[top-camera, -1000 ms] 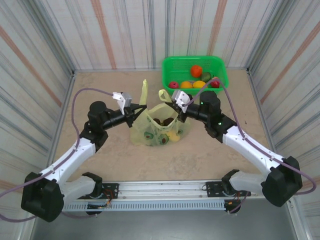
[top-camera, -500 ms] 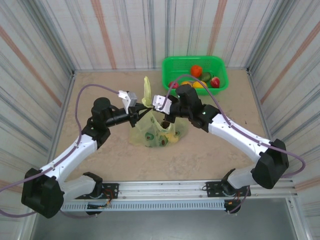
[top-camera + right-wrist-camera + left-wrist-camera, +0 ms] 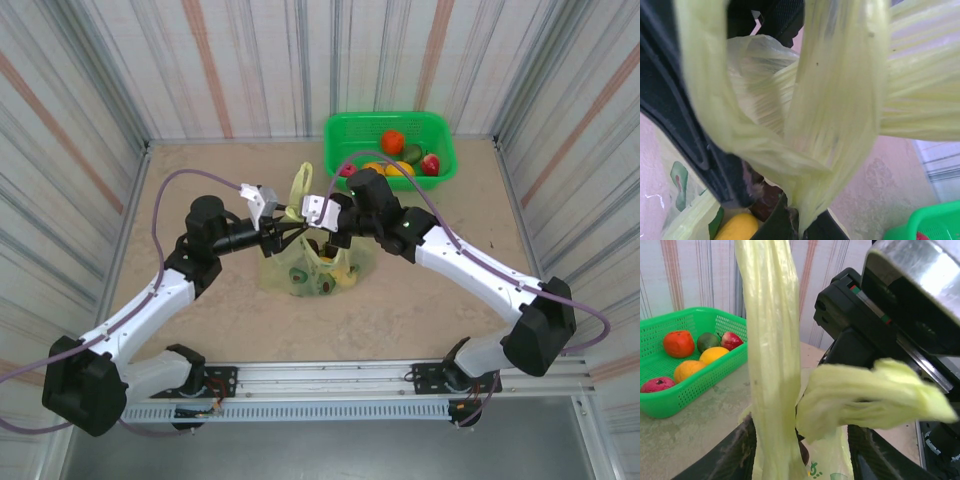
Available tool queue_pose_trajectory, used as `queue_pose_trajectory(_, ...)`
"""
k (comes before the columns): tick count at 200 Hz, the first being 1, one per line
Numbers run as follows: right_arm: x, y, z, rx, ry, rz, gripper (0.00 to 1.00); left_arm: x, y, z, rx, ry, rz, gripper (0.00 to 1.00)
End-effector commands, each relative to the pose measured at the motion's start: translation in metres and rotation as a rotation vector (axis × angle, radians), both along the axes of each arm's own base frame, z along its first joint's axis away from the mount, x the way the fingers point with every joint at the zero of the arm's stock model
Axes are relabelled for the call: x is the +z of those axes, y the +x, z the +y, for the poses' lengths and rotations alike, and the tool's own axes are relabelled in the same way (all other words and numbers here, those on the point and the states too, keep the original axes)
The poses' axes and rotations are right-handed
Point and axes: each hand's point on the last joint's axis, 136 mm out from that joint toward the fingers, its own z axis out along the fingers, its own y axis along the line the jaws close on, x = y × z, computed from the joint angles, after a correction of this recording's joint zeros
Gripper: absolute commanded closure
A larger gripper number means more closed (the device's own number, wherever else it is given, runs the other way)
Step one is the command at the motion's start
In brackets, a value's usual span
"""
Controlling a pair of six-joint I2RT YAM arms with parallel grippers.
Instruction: Place the fake fruits into the plastic bag and tie a complex knot
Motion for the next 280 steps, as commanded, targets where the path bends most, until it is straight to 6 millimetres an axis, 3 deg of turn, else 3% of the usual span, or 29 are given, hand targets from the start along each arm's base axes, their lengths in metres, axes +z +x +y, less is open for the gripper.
queue_pose_trajectory(1,0.005,0.000,0.003,0.012,-0.020,-0.015,1.00,0.011,0.001,-0.004,-0.009,-0.005,-0.015,0.47)
queue_pose_trajectory(71,0.000,-0.012,0.009,0.080,-0.021,0.002,1.00,0.024,0.000,-0.003,-0.005,-0.039,-0.047,0.45)
queue_pose_trajectory(111,-0.001,-0.018,0.009,0.114,-0.018,-0.006,1.00,0.021,-0.001,-0.003,-0.008,-0.036,-0.041,0.46)
queue_pose_trajectory(128,0.000,-0.018,0.009,0.113,-0.015,-0.012,1.00,0.022,-0.002,-0.005,-0.022,-0.041,-0.040,0.59)
queue_pose_trajectory(146,0.000,-0.017,0.009,0.108,-0.015,-0.013,1.00,0.025,-0.004,-0.007,-0.042,-0.052,-0.043,0.79)
queue_pose_trajectory(177,-0.002,-0.013,0.006,0.083,-0.009,-0.009,1.00,0.029,-0.013,-0.008,-0.084,-0.062,-0.079,1.00)
queue_pose_trajectory(215,0.003,-0.001,-0.004,0.011,0.038,-0.021,1.00,0.031,-0.017,-0.006,-0.086,-0.064,-0.104,1.00)
queue_pose_trajectory(223,0.007,0.003,-0.008,-0.020,0.059,-0.033,0.91,0.032,-0.017,-0.006,-0.086,-0.064,-0.106,1.00)
queue_pose_trajectory(245,0.011,0.010,-0.018,-0.064,0.091,-0.038,0.87,0.034,-0.015,-0.007,-0.083,-0.067,-0.113,1.00)
queue_pose_trajectory(267,0.012,0.009,-0.024,-0.073,0.102,-0.044,0.64,0.036,-0.011,-0.009,-0.083,-0.069,-0.119,1.00)
queue_pose_trajectory(280,0.017,0.003,-0.027,-0.055,0.117,-0.054,0.61,0.036,-0.009,-0.010,-0.084,-0.067,-0.121,1.00)
